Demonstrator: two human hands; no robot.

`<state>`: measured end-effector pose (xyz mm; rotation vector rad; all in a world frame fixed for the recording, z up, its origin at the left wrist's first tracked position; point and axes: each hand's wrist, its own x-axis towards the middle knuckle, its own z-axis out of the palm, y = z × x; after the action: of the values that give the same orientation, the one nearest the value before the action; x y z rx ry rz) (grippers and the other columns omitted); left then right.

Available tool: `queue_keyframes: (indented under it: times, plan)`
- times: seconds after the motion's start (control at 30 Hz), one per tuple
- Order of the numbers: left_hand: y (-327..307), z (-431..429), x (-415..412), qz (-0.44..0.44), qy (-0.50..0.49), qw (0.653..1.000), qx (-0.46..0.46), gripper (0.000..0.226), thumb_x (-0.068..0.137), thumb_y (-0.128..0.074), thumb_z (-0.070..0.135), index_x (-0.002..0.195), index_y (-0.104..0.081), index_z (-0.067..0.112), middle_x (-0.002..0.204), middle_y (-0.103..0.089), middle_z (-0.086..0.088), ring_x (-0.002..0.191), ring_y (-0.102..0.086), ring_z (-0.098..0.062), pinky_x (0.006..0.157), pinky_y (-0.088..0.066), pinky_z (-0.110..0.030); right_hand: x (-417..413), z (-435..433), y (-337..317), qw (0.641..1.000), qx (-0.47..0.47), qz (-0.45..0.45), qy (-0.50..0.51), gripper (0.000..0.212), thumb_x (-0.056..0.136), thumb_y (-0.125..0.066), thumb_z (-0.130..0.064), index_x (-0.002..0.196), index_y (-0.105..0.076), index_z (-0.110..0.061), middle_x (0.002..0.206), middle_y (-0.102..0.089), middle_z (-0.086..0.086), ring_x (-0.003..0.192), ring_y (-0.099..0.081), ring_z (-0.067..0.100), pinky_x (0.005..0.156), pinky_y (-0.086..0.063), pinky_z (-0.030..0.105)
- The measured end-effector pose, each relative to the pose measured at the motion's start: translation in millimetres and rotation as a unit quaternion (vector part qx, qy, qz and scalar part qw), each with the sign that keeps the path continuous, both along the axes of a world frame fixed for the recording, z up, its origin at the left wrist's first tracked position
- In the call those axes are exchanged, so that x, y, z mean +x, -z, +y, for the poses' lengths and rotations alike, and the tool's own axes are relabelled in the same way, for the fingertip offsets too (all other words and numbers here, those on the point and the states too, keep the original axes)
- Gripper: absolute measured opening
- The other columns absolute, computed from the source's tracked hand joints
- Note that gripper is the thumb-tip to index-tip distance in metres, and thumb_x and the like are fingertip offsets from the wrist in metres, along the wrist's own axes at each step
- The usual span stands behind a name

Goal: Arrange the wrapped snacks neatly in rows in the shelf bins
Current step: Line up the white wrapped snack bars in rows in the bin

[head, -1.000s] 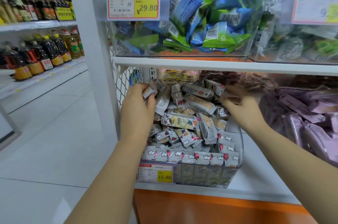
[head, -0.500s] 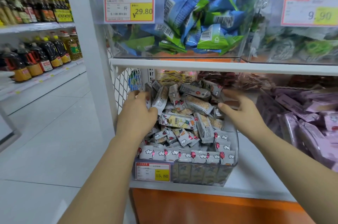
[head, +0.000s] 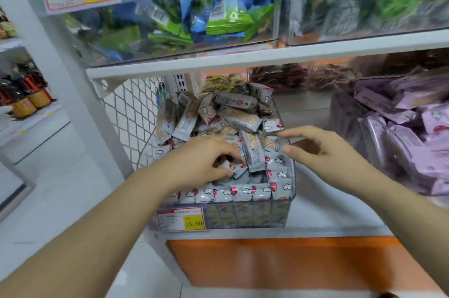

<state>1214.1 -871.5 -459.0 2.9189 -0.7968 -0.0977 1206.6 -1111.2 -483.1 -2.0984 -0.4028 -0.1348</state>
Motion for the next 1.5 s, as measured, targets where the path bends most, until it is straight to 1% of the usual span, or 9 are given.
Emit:
queue_keyframes:
  times: [0.3,0.5,0.6,0.77,0.87,1.03,1.17,1.33,1.5]
  plan:
    - [1.7,-6.8,19.0,-0.036,0.076,0.975,0.204,0.047,0.086,-0.063,0.039,0.131,-0.048,0.040,0.124,-0.054,0.016,0.117,-0.044,-0.011,0.095,-0.044,-0.036,6.2,0.2,3.2,0.999,0.033,0.030,-0.003,0.016,0.086,-0.065,-0.027,0.101,-0.064,-0.032,0.098,-0.060,-0.004,0.070,-0.061,-0.004,0.053,-0.043,0.009]
    - [-21.3,10.7,6.0,-0.086,0.024,0.996,-0.012,0.034,0.086,-0.060,0.033,0.119,-0.056,0.038,0.101,-0.056,0.027,0.090,-0.050,0.013,0.077,-0.039,-0.008,17.6,3.7,-0.5,0.999,-0.005,0.004,0.033,0.011,0.083,-0.068,-0.030,0.094,-0.067,-0.032,0.099,-0.058,-0.010,0.074,-0.061,0.000,0.061,-0.043,0.011]
    - [-38.0,14.9,-7.9,-0.055,-0.016,0.985,-0.163,0.029,0.083,-0.058,0.035,0.108,-0.052,0.050,0.094,-0.063,0.022,0.064,-0.057,0.003,0.058,-0.045,-0.015,18.7,9.9,-12.6,0.994,-0.023,-0.066,0.085,0.010,0.083,-0.068,-0.026,0.093,-0.069,-0.029,0.092,-0.058,-0.010,0.076,-0.054,0.001,0.066,-0.037,0.005]
    - [-48.2,14.3,-20.5,-0.024,-0.033,0.943,-0.331,0.036,0.081,-0.059,0.015,0.102,-0.060,0.044,0.103,-0.063,0.024,0.085,-0.063,-0.005,0.066,-0.050,-0.016,5.3,26.9,-34.7,0.998,-0.012,-0.061,-0.023,0.019,0.082,-0.070,-0.027,0.098,-0.064,-0.036,0.087,-0.061,-0.011,0.075,-0.056,0.000,0.061,-0.042,0.005]
    - [-50.1,10.7,-20.5,-0.011,-0.034,0.914,-0.403,0.036,0.077,-0.058,0.014,0.103,-0.063,0.038,0.103,-0.066,0.012,0.081,-0.062,-0.011,0.067,-0.048,-0.021,2.1,35.9,-38.7,0.993,-0.034,-0.033,-0.110,0.036,0.081,-0.071,-0.031,0.111,-0.055,-0.043,0.103,-0.061,-0.024,0.088,-0.058,-0.007,0.071,-0.049,0.011]
    - [-46.3,1.0,-16.0,0.002,-0.037,0.893,-0.449,0.034,0.075,-0.059,0.010,0.100,-0.063,0.032,0.104,-0.068,0.010,0.094,-0.063,-0.016,0.077,-0.054,-0.037,9.1,31.9,-36.7,0.994,-0.054,-0.047,-0.083,0.045,0.077,-0.071,-0.038,0.115,-0.051,-0.051,0.114,-0.057,-0.024,0.104,-0.051,-0.005,0.086,-0.044,0.016]
    - [-41.8,-8.3,-8.4,0.040,-0.023,0.869,-0.493,0.033,0.075,-0.061,0.006,0.098,-0.063,0.029,0.105,-0.068,0.011,0.097,-0.062,-0.009,0.081,-0.055,-0.030,8.3,19.5,-37.8,0.996,-0.037,-0.054,-0.059,0.041,0.078,-0.073,-0.029,0.105,-0.051,-0.052,0.102,-0.051,-0.022,0.096,-0.046,-0.010,0.066,-0.039,0.000]
    - [-34.2,-19.2,-2.7,0.105,-0.026,0.843,-0.528,0.044,0.084,-0.060,-0.011,0.111,-0.055,0.024,0.114,-0.065,0.005,0.100,-0.066,-0.011,0.089,-0.053,-0.027,8.9,4.9,-36.3,0.995,0.070,-0.024,-0.063,0.032,0.074,-0.076,-0.016,0.095,-0.064,-0.037,0.091,-0.066,-0.013,0.077,-0.062,-0.002,0.064,-0.045,0.006]
    - [-25.2,-8.6,8.6,0.105,-0.066,0.934,-0.336,0.020,0.087,-0.065,0.013,0.095,-0.062,0.031,0.092,-0.068,0.015,0.083,-0.066,-0.001,0.076,-0.052,-0.018,13.4,-6.5,-20.9,0.989,0.142,-0.036,-0.011,0.032,0.073,-0.076,-0.006,0.091,-0.064,-0.030,0.083,-0.067,-0.021,0.071,-0.060,-0.008,0.066,-0.044,0.006]
